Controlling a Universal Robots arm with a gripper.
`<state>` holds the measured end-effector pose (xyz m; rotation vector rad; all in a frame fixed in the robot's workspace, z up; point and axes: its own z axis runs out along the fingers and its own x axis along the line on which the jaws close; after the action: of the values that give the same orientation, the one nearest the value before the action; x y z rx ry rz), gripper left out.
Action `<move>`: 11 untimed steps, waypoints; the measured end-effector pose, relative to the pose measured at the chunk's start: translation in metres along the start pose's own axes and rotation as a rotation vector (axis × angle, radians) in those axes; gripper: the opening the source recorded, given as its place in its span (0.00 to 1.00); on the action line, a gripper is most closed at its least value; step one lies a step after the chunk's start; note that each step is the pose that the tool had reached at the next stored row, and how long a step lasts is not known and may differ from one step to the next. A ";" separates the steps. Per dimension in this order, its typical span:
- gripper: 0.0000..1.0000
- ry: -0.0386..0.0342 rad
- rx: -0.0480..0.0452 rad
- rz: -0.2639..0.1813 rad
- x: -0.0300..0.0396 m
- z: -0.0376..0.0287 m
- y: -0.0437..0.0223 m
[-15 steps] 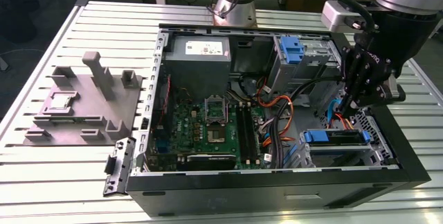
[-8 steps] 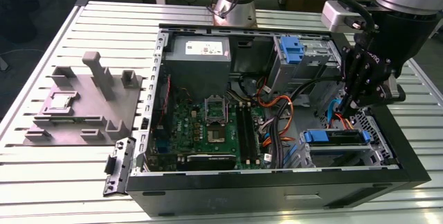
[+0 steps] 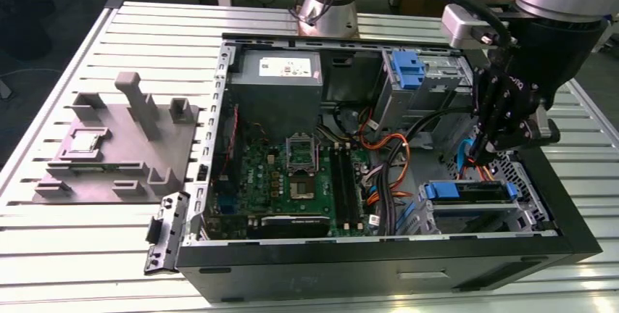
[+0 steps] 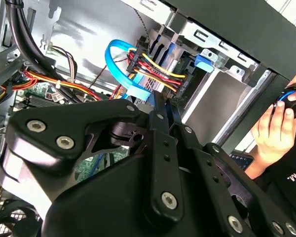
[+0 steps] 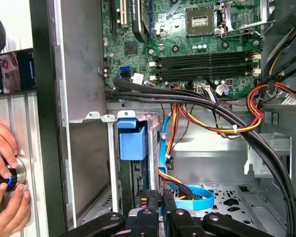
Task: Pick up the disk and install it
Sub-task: 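Insert the second disk wire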
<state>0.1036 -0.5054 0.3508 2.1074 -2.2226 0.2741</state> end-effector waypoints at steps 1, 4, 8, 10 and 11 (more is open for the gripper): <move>0.16 -0.0036 0.0034 0.001 0.0009 0.0005 0.0007; 0.16 -0.0279 0.0058 0.003 0.0039 0.0021 0.0014; 0.16 -0.0606 0.0068 0.006 0.0087 0.0040 0.0021; 0.16 -0.0735 0.0077 0.007 0.0117 0.0050 0.0027; 0.16 -0.0759 0.0086 0.008 0.0132 0.0055 0.0032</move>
<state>0.1000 -0.5193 0.3474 2.1490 -2.2752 0.2079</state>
